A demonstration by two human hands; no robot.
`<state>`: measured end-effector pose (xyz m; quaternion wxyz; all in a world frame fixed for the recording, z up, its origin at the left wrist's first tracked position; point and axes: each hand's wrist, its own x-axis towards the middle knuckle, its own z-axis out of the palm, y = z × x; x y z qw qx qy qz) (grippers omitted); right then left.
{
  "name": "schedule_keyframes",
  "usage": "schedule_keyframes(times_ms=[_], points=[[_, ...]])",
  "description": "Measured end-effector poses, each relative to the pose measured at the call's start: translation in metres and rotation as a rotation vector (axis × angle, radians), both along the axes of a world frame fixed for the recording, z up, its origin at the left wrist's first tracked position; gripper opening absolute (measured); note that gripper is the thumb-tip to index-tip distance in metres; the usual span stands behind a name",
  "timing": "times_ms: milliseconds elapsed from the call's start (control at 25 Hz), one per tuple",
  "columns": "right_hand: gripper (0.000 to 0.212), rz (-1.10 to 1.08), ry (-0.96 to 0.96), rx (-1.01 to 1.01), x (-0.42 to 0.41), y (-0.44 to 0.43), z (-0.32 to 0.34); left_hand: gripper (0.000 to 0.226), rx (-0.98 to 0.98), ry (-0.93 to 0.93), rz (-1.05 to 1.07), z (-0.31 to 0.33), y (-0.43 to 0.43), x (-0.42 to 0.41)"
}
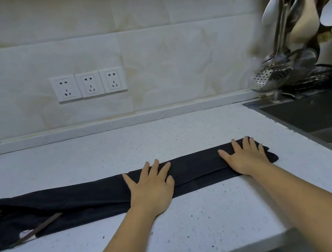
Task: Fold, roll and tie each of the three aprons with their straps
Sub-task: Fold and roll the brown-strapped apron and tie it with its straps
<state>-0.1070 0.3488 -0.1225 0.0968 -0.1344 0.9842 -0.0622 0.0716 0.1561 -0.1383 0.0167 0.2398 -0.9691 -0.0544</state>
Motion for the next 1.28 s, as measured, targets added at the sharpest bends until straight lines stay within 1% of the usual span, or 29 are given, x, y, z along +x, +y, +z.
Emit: schedule_keyframes(times_ms=[80, 120, 160, 240, 280, 320, 360, 400, 440, 480, 520, 600, 680, 840, 920, 1000, 1080, 1160, 1280], points=[[0.068, -0.092, 0.023, 0.027, 0.011, -0.016, 0.006, 0.05, 0.013, 0.039, -0.005, 0.001, 0.0, 0.0], [0.063, -0.102, 0.039, 0.016, 0.021, -0.029, 0.011, 0.049, 0.057, 0.116, 0.004, 0.002, 0.001, 0.0], [0.058, -0.04, 0.049, -0.049, 0.035, -0.044, 0.015, 0.045, 0.143, 0.253, 0.029, 0.002, 0.002, 0.0], [0.052, 0.263, 0.035, -0.309, 0.075, -0.086, 0.017, 0.043, 0.474, 0.628, 0.15, 0.01, -0.001, 0.012], [0.051, 0.392, -0.011, -0.44, 0.097, -0.103, 0.016, 0.046, 0.599, 0.751, 0.211, 0.014, -0.004, 0.018], [0.05, 0.475, -0.074, -0.54, 0.117, -0.117, 0.015, 0.049, 0.613, 0.787, 0.247, 0.018, -0.012, 0.029], [0.05, 0.541, -0.111, -0.587, 0.13, -0.129, 0.012, 0.049, 0.522, 0.747, 0.251, 0.021, -0.022, 0.042], [0.05, 0.577, -0.112, -0.575, 0.137, -0.136, 0.006, 0.048, 0.374, 0.654, 0.233, 0.024, -0.035, 0.057], [0.051, 0.586, -0.058, -0.482, 0.135, -0.137, -0.002, 0.045, 0.208, 0.529, 0.209, 0.024, -0.045, 0.067], [0.053, 0.614, 0.021, -0.355, 0.14, -0.145, -0.01, 0.043, 0.073, 0.392, 0.233, 0.024, -0.066, 0.09], [0.055, 0.619, 0.086, -0.244, 0.138, -0.144, -0.014, 0.042, -0.016, 0.25, 0.262, 0.023, -0.082, 0.105], [0.059, 0.61, 0.091, -0.13, 0.139, -0.143, -0.015, 0.049, -0.041, 0.039, 0.352, 0.017, -0.116, 0.136], [0.06, 0.622, 0.08, -0.086, 0.143, -0.146, -0.013, 0.054, 0.022, -0.07, 0.442, 0.011, -0.142, 0.16], [0.061, 0.612, 0.085, -0.061, 0.145, -0.147, -0.01, 0.058, 0.051, -0.08, 0.461, 0.008, -0.156, 0.166], [0.061, 0.604, 0.094, -0.057, 0.144, -0.148, -0.012, 0.061, 0.007, -0.058, 0.506, 0.007, -0.155, 0.17], [0.061, 0.6, 0.099, -0.056, 0.143, -0.148, -0.013, 0.061, -0.043, -0.038, 0.6, 0.008, -0.164, 0.185], [0.061, 0.602, 0.108, -0.048, 0.143, -0.15, -0.014, 0.06, -0.028, -0.022, 0.661, 0.01, -0.178, 0.204], [0.061, 0.598, 0.112, -0.035, 0.144, -0.15, -0.013, 0.06, -0.001, -0.022, 0.666, 0.008, -0.185, 0.216], [0.061, 0.599, 0.108, -0.041, 0.145, -0.15, -0.013, 0.058, 0.036, -0.083, 0.724, 0.013, -0.185, 0.216]])
